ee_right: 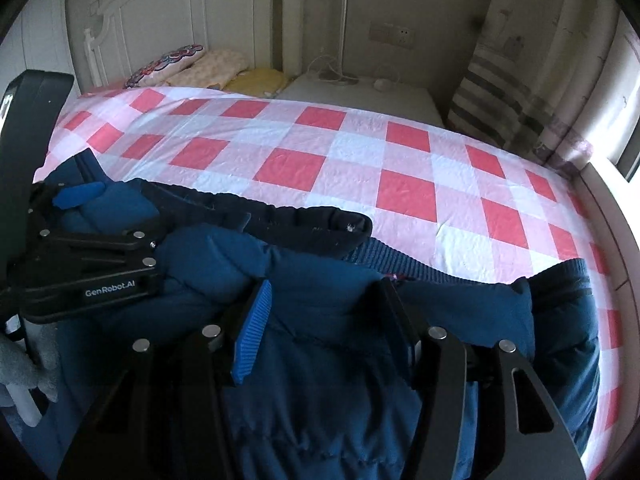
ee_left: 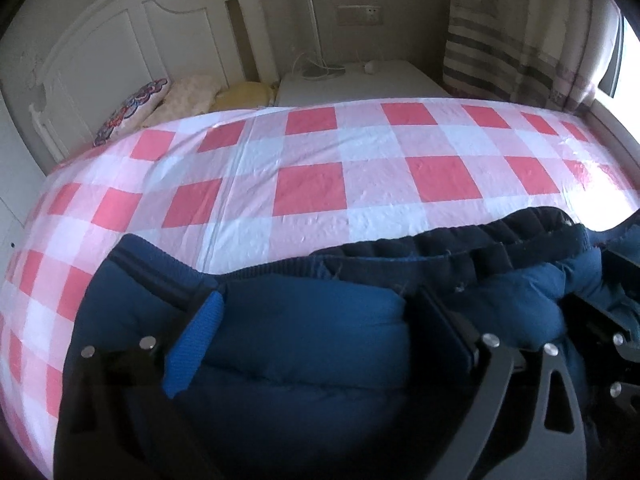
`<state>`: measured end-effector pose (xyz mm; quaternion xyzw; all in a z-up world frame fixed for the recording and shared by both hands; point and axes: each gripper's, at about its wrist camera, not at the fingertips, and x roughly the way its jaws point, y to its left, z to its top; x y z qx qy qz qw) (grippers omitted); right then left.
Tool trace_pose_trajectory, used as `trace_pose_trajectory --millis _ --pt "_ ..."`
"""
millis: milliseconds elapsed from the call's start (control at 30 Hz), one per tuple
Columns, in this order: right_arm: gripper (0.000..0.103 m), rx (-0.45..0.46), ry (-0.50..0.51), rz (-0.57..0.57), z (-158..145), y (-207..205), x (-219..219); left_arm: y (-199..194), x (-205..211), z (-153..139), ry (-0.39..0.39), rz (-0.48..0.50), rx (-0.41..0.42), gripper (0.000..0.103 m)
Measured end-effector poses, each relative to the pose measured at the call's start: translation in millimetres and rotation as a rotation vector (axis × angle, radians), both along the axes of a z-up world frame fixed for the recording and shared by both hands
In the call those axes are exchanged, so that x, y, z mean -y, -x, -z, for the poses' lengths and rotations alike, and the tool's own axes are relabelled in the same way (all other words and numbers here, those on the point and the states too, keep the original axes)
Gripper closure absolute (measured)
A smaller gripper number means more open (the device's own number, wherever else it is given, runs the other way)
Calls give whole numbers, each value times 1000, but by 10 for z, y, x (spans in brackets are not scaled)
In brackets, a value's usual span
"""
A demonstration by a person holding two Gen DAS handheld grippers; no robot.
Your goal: Fold large clothes
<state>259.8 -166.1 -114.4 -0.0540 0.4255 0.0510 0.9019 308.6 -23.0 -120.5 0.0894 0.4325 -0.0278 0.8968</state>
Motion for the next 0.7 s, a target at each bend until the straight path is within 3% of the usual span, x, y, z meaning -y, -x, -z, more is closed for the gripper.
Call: trace_pose_trajectory --millis 367,467,533,600,700 --pt "48 6 90 1 52 -21 -114 26 73 -6 -56 -15 26 4" --pt "48 9 117 0 50 -11 -148 -7 106 -13 -91 -2 -8 3" --pt "47 -28 100 -23 1 -33 -113 -16 85 -138 -142 53 -39 3" --pt "47 -50 97 -47 -135 -3 -17 56 -77 -346 -119 53 -12 3" --pt "46 51 79 -2 -416 214 274 115 -440 -539 -67 11 20 3"
